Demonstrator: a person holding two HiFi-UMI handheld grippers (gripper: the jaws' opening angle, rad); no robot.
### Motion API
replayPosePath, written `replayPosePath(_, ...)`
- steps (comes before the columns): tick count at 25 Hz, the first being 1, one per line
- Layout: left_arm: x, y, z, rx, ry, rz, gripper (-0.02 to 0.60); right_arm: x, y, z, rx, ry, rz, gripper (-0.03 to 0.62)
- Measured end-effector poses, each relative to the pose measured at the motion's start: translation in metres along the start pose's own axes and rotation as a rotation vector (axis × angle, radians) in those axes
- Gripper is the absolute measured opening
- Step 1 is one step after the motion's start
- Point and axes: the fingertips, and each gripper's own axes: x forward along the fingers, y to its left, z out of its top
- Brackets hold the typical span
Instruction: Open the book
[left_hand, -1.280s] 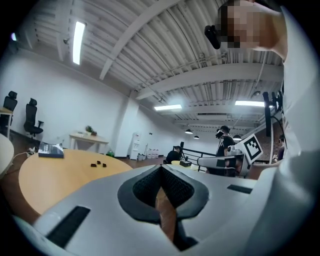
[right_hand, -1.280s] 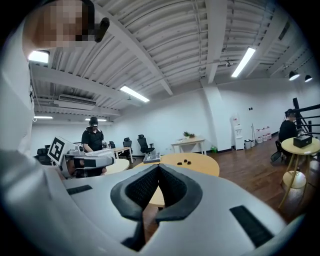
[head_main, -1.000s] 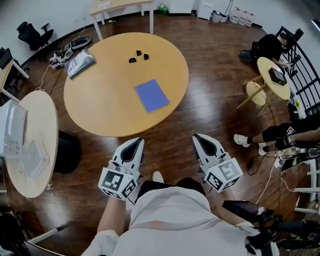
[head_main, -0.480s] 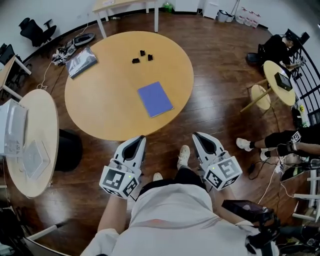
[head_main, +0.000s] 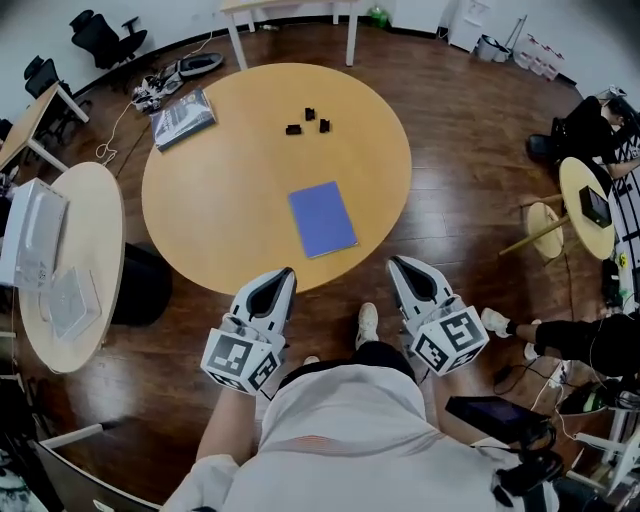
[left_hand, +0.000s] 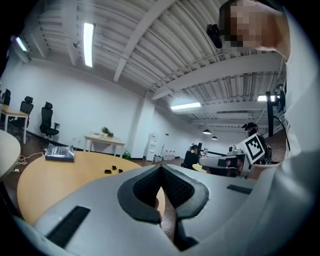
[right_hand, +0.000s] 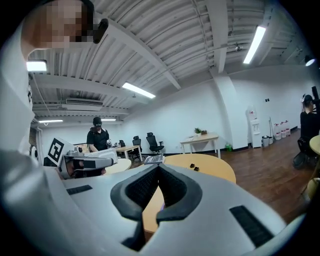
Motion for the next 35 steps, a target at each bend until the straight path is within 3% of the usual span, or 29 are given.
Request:
replayPosePath(5, 0.047, 0.006, 0.006, -0.011, -0.002, 0.066, 0.009, 0.028, -0.051, 0.009, 0.003, 0.019, 0.063, 0.003)
replayPosePath(13, 0.111, 0.021, 0.013, -0.018, 0.009, 0.231, 0.009, 0.078, -0.121, 0.022, -0.002, 0.057, 0.204, 0.003)
replayPosePath(20, 0.141, 0.036, -0.004, -0.030, 0.046, 0.324, 0.009, 0.111, -0.154, 0.000, 0.019, 0.121, 0.293, 0.003)
replayPosePath(25, 0.152, 0.044, -0.018, -0.069, 0.052, 0.275, 0.009, 0.124, -0.156, -0.024, 0.038, 0.165, 0.295, 0.003)
replayPosePath(35, 0.198, 0.059, -0.095, 0.000, 0.240, 0.208, 0.009, 0.119, -0.184, -0.079, 0.100, 0.256, 0.192, 0.003)
